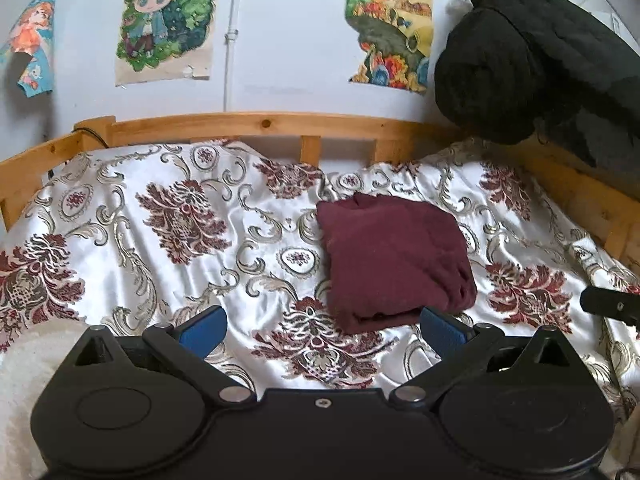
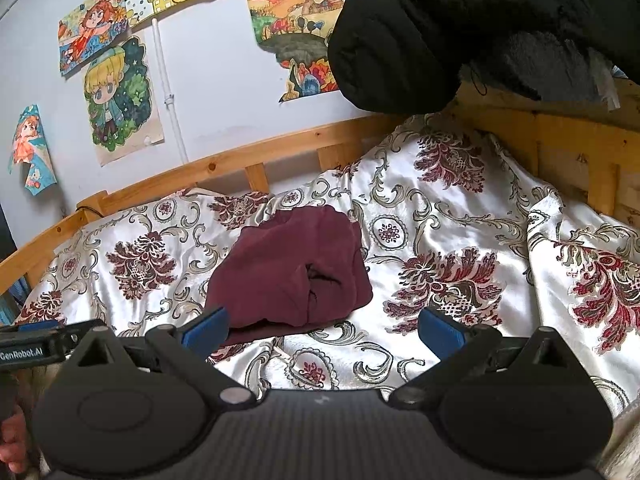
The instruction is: Fold small clothes
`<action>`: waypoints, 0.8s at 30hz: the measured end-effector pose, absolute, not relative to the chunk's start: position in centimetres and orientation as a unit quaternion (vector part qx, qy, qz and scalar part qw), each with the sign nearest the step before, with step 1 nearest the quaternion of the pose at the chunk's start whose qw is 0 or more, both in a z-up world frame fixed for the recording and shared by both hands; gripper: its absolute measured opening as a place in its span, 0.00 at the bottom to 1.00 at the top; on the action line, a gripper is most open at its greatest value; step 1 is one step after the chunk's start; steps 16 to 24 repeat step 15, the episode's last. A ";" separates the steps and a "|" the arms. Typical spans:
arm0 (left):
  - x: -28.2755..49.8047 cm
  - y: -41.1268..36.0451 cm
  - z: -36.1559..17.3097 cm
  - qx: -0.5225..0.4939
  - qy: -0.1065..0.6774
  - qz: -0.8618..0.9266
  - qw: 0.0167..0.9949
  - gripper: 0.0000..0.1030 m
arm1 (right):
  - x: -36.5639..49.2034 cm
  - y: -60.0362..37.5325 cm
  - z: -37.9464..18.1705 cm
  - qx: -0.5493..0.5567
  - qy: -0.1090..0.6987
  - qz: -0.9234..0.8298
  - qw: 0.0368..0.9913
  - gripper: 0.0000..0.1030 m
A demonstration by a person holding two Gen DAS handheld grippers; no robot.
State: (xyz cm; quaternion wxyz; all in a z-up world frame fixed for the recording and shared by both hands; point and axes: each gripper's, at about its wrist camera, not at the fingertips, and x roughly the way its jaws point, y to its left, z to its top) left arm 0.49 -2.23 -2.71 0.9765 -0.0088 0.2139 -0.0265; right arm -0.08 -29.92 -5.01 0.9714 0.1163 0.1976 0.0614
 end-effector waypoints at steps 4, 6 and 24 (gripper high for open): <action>0.6 -2.2 -2.6 -0.011 0.215 -0.028 0.976 0.99 | 0.0 -29.9 -5.0 0.116 0.199 0.061 0.971 1.00; 0.5 -2.2 -2.6 -0.010 0.211 -0.032 0.977 0.99 | 0.0 -29.8 -5.0 0.115 0.200 0.062 0.971 1.00; 0.4 -2.6 -2.6 -0.001 0.209 -0.032 0.977 0.99 | 0.0 -29.8 -5.0 0.115 0.200 0.062 0.971 1.00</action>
